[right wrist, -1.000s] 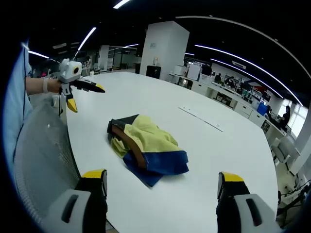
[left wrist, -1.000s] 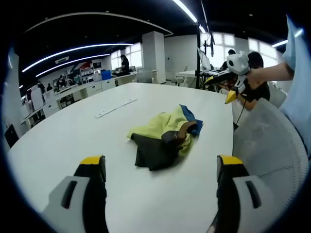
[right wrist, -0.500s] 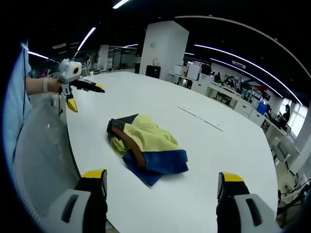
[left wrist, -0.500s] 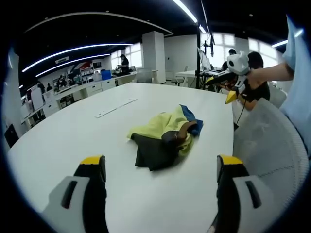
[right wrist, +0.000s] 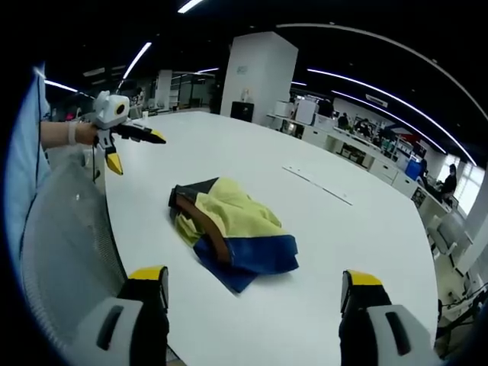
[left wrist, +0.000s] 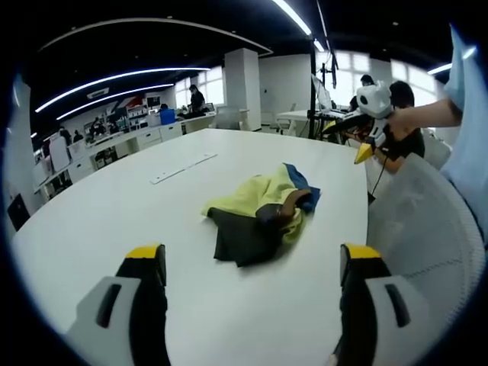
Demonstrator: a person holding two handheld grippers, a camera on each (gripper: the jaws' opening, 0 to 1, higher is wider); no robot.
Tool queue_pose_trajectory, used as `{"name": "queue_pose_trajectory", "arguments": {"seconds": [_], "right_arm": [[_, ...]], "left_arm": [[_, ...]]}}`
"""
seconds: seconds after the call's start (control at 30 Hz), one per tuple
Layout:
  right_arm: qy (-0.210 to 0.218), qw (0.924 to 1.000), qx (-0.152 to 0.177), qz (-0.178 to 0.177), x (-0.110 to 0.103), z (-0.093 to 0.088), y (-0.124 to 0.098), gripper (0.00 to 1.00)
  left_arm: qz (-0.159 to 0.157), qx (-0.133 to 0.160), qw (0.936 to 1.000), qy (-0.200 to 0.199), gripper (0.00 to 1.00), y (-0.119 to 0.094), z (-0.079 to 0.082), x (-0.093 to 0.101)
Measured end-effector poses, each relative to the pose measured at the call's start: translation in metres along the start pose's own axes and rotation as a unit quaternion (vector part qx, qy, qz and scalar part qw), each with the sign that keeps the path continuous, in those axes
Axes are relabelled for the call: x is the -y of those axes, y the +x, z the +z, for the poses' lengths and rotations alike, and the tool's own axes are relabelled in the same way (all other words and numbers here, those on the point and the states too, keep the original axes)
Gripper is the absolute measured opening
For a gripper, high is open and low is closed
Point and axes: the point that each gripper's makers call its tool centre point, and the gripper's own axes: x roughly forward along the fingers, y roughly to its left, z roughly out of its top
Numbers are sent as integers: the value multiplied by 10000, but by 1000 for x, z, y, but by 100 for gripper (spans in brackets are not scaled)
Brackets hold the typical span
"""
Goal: Fold the garment on the visible template until the final outline fits inside the template.
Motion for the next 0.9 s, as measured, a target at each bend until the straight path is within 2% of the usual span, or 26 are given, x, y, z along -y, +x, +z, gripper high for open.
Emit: {"name": "queue_pose_trajectory", "arguments": {"seconds": [0.47, 0.9], "right_arm": [[-11, 10000, -75, 48, 5, -4, 4, 94], [-138, 9998, -92, 105, 6, -5, 13, 89]], "left_arm": [[69, -1, 10000, -13, 90, 3, 0, -5], [92, -50, 9999, -118, 85, 7, -5, -11]]}}
